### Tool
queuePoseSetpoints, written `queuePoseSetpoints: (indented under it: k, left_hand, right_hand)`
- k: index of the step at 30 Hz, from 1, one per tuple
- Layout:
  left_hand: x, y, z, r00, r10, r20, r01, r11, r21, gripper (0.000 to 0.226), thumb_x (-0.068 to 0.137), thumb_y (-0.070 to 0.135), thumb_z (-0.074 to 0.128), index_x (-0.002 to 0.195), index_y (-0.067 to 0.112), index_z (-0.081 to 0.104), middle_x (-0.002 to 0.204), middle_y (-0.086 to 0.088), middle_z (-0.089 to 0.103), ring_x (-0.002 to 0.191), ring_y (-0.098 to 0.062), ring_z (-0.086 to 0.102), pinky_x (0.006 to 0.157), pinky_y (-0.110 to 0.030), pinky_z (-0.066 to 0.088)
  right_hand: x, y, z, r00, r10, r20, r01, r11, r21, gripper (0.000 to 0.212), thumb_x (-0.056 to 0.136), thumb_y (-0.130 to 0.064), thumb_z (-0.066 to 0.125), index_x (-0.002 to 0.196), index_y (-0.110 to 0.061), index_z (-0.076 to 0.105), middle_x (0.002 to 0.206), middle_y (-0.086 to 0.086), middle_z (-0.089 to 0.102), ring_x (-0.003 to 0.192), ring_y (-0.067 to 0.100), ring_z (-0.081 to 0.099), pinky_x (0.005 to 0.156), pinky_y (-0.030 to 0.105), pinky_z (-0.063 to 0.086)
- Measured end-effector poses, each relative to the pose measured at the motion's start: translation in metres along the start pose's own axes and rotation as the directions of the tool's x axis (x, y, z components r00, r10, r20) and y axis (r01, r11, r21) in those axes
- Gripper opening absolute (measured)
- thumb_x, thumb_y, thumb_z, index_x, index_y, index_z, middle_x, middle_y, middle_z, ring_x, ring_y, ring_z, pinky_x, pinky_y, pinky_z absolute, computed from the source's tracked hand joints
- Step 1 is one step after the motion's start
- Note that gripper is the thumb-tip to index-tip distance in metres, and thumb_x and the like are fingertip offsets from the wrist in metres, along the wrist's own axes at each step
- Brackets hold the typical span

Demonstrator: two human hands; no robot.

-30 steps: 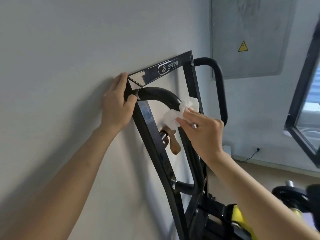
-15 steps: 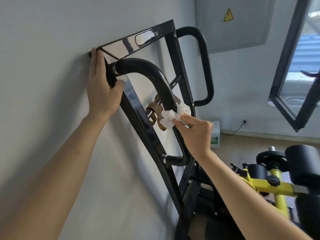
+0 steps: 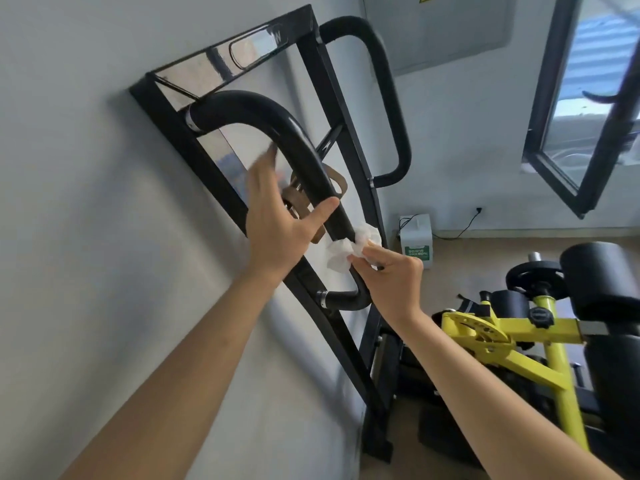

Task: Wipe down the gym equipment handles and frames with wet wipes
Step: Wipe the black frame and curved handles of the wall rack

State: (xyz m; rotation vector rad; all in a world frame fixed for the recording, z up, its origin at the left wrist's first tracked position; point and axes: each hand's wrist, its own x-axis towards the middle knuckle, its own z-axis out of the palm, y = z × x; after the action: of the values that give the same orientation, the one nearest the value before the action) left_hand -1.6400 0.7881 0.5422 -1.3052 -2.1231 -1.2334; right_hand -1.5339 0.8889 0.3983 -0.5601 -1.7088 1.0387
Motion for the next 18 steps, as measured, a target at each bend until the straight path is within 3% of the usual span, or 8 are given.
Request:
queuePoseSetpoints:
  k: [1, 3, 6, 9, 12, 14, 16, 18]
  left_hand:
    - [-0.004, 0.001, 0.007, 0.999, -0.040, 0.012, 0.041, 0.996, -0.079, 0.092, 0.078, 0.037, 0.086, 0.151, 0.011, 0.036, 0.142, -0.007, 0.055, 0.124, -0.015, 0.061, 0.101, -0.030, 0.055]
    - [-0.007, 0.000, 0.012, 0.995, -0.100, -0.002, 0.098, 0.976, -0.193, 0.079, 0.080, 0.025, 0.085, 0.146, 0.012, 0.043, 0.123, 0.001, 0.066, 0.106, -0.017, 0.071, 0.086, -0.036, 0.062]
    - [-0.005, -0.005, 0.011, 0.990, -0.141, 0.005, 0.137, 0.958, -0.252, 0.071, 0.080, 0.025, 0.085, 0.140, 0.010, 0.050, 0.116, 0.005, 0.068, 0.103, -0.020, 0.073, 0.084, -0.038, 0.063]
    - [-0.006, -0.006, 0.013, 0.985, -0.171, 0.028, 0.172, 0.946, -0.274, 0.066, 0.080, 0.026, 0.085, 0.136, 0.010, 0.053, 0.115, 0.006, 0.069, 0.095, -0.020, 0.075, 0.082, -0.042, 0.063]
    - [-0.008, -0.009, 0.017, 0.986, -0.163, 0.028, 0.164, 0.941, -0.297, 0.065, 0.082, 0.029, 0.083, 0.136, 0.008, 0.052, 0.121, -0.005, 0.070, 0.095, -0.023, 0.075, 0.082, -0.042, 0.063]
    - [-0.009, -0.011, 0.018, 0.987, -0.156, 0.024, 0.156, 0.936, -0.314, 0.065, 0.083, 0.030, 0.082, 0.136, 0.006, 0.052, 0.121, -0.009, 0.070, 0.094, -0.025, 0.075, 0.082, -0.041, 0.063]
    - [-0.009, -0.012, 0.018, 0.989, -0.146, 0.021, 0.144, 0.935, -0.325, 0.065, 0.083, 0.029, 0.082, 0.135, 0.004, 0.052, 0.120, -0.010, 0.070, 0.093, -0.025, 0.075, 0.082, -0.040, 0.063]
    - [-0.008, -0.014, 0.019, 0.991, -0.133, 0.020, 0.132, 0.938, -0.320, 0.064, 0.084, 0.027, 0.082, 0.135, 0.003, 0.051, 0.119, -0.010, 0.070, 0.094, -0.023, 0.075, 0.082, -0.037, 0.063]
  right_hand:
    - [-0.002, 0.005, -0.001, 1.000, 0.017, 0.005, -0.017, 1.000, 0.007, 0.007, 0.080, -0.017, 0.085, 0.078, -0.013, 0.080, 0.063, -0.017, 0.064, 0.053, 0.000, 0.058, 0.054, 0.011, 0.046]
    - [-0.008, 0.016, -0.004, 0.998, 0.055, 0.031, -0.055, 0.998, 0.005, 0.010, 0.079, -0.017, 0.086, 0.075, -0.011, 0.079, 0.063, -0.013, 0.067, 0.055, 0.010, 0.062, 0.054, 0.022, 0.053]
    - [-0.020, 0.037, -0.008, 0.994, 0.093, 0.064, -0.092, 0.995, -0.025, 0.026, 0.079, -0.018, 0.085, 0.062, -0.007, 0.068, 0.055, 0.010, 0.058, 0.054, 0.032, 0.053, 0.050, 0.034, 0.047]
    - [-0.032, 0.061, -0.010, 0.985, 0.154, 0.076, -0.151, 0.987, -0.049, 0.041, 0.079, -0.028, 0.080, 0.066, 0.008, 0.064, 0.062, 0.026, 0.056, 0.055, 0.038, 0.051, 0.049, 0.039, 0.046]
    - [-0.053, 0.083, -0.012, 0.947, 0.271, 0.170, -0.245, 0.956, -0.159, 0.033, 0.079, -0.027, 0.082, 0.071, 0.003, 0.071, 0.072, 0.024, 0.067, 0.068, 0.040, 0.066, 0.066, 0.046, 0.058]
    - [-0.065, 0.087, -0.009, 0.914, 0.356, 0.194, -0.329, 0.931, -0.158, 0.028, 0.080, -0.024, 0.083, 0.079, 0.002, 0.074, 0.080, 0.025, 0.070, 0.076, 0.042, 0.067, 0.076, 0.052, 0.057]
    - [-0.063, 0.080, -0.007, 0.918, 0.369, 0.143, -0.355, 0.928, -0.117, 0.020, 0.081, -0.026, 0.082, 0.074, -0.008, 0.075, 0.070, 0.020, 0.068, 0.068, 0.036, 0.066, 0.067, 0.050, 0.057]
    - [-0.053, 0.065, -0.007, 0.944, 0.318, 0.093, -0.312, 0.947, -0.071, 0.025, 0.082, -0.031, 0.079, 0.069, -0.010, 0.071, 0.062, 0.017, 0.062, 0.060, 0.035, 0.057, 0.057, 0.045, 0.051]
